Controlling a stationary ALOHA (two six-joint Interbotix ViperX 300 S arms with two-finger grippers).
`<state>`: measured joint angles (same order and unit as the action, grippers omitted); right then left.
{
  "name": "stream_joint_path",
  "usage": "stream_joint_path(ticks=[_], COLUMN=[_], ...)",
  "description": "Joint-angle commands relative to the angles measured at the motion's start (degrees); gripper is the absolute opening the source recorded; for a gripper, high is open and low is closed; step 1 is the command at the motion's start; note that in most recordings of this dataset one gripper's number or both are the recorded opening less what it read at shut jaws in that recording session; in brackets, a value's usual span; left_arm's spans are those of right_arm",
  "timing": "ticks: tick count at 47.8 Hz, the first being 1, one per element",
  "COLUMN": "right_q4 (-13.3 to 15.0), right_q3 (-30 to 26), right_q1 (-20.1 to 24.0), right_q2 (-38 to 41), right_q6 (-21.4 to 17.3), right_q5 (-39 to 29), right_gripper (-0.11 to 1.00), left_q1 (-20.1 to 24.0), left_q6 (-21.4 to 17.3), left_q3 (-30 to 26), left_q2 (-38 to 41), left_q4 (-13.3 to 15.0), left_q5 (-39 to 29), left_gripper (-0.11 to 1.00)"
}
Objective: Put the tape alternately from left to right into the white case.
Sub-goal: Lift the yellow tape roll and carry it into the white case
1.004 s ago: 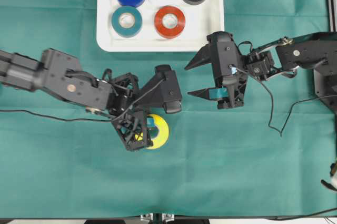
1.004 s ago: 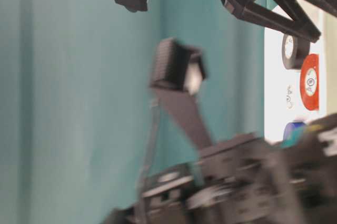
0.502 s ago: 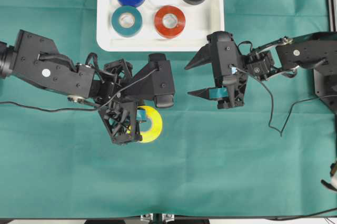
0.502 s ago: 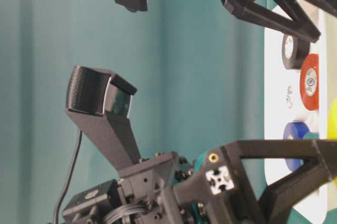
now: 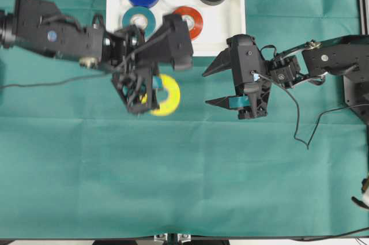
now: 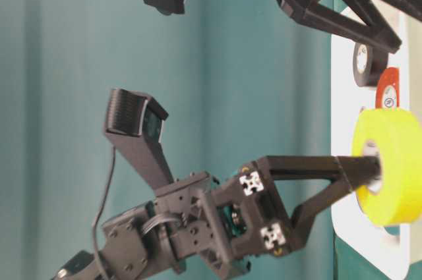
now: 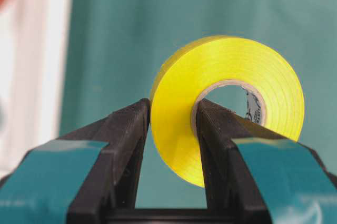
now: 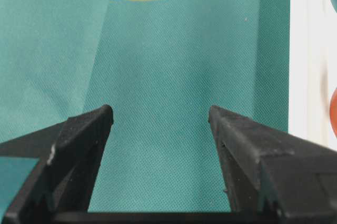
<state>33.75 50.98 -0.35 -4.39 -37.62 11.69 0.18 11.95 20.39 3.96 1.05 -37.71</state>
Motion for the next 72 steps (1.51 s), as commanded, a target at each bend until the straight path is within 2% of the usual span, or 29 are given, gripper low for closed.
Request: stream_joint_path(ticks=[1,20,33,50,64,72], right_q4=[0.09,0.09,0.0,0.0,0.0,0.09], right_q3=[-0.53,-0.44,-0.44,-0.53,-0.53,-0.53], right_q1=[0.09,0.09,0.09,0.09,0.18,0.09], right_q2=[-1.23,-2.64,-2.64,-2.64,-2.64,-2.64], right_q6=[0.0,0.0,0.0,0.0,0.0,0.0], right_q5=[0.53,0.53,0.53,0.53,0.53,0.53], right_gripper=[0.77,0.77,0.77,0.77,0.77,0.77], left_q1=[2.02,12.04,16.44,17.67,17.4,17.23], left_q6=[-1.58,-9.67,-14.33,-17.4,-17.75,-17.75], left_q3=[-0.79,-1.23,-1.23,-1.41,-1.58,-4.48], left_q2=[-2.11,-2.11,-1.85,-1.23,-0.09,4.57], left_q4=[-0.09,-0.09,-0.09,0.0,0.09,0.09], left_q5=[0.53,1.05,2.37,4.31,13.27,14.68], left_gripper=[-0.04,-0.04,-0.04,-0.04,-0.04,-0.04])
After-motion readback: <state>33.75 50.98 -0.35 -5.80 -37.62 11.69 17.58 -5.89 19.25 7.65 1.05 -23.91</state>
